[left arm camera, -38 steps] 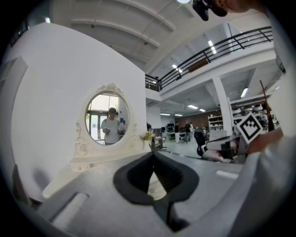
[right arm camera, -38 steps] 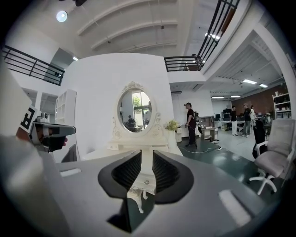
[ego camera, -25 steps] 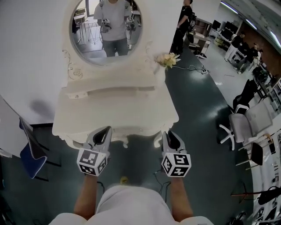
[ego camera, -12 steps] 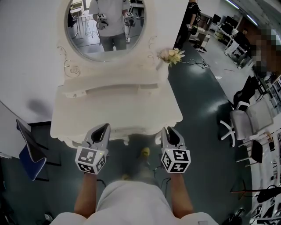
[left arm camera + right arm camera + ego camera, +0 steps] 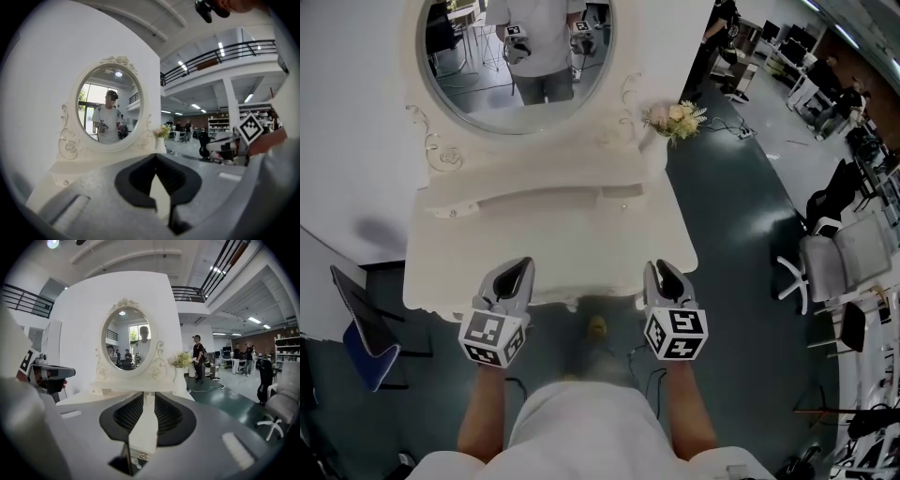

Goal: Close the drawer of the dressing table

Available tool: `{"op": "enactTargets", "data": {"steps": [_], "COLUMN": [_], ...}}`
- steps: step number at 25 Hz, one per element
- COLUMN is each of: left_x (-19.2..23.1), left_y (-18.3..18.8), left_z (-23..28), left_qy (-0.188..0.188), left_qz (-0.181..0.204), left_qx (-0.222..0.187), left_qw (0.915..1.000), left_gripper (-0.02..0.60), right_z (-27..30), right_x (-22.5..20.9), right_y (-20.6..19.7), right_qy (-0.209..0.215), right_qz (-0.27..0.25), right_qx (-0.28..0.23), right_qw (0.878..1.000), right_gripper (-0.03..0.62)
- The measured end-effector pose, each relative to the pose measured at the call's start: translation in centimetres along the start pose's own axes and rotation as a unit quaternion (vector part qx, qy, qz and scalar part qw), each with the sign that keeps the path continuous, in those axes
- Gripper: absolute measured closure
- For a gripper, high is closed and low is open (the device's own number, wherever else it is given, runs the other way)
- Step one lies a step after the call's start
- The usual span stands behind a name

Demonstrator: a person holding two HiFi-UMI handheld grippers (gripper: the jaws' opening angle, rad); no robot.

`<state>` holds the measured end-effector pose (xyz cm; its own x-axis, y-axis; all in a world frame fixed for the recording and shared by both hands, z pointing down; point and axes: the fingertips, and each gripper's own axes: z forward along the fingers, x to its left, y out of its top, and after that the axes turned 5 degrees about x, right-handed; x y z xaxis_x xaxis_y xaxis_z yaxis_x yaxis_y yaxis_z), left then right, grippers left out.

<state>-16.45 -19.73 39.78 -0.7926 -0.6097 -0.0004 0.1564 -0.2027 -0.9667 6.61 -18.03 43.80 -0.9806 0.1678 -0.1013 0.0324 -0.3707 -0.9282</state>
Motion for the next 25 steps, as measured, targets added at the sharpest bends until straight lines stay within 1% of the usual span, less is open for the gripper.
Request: {"op": "enactTargets", "data": {"steps": [7, 12, 17, 22, 25], "left_x": [2.0, 3.6, 4.6, 5.7, 6.2], "left_y": [0.4, -0.1, -1.3, -3.3, -4.6], "left_z": [7.2, 11.6, 15.8, 18.9, 20.7], "left_qy": [-0.003, 0.005, 0.013, 0.019, 0.023], "left_qz": [-0.007, -0.015, -0.023, -0.034, -0.040], "left_qx": [0.016, 0.041, 0.067, 0.096, 0.108], "left_qw": [0.9998, 0.9990, 0.9974, 0.9946, 0.9930], "left_gripper": [0.583, 0.583, 0.583, 0.583, 0.583], "right_z": [6.9, 11.9, 16.7, 20.7, 22.8], "right_x": [-3.3, -5.1, -7.0, -8.4, -9.0], "right_y": [1.0, 1.1, 0.4, -1.3, -2.7], "right_qy": [0.011, 0.025, 0.042, 0.055, 0.058], "right_qz": [0.000, 0.004, 0.010, 0.044, 0.039], "right_qx": [0.019, 0.040, 0.065, 0.091, 0.105], "right_qw": [1.000, 0.999, 0.997, 0.993, 0.992], "right_gripper": [0.534, 0.534, 0.534, 0.534, 0.534]}}
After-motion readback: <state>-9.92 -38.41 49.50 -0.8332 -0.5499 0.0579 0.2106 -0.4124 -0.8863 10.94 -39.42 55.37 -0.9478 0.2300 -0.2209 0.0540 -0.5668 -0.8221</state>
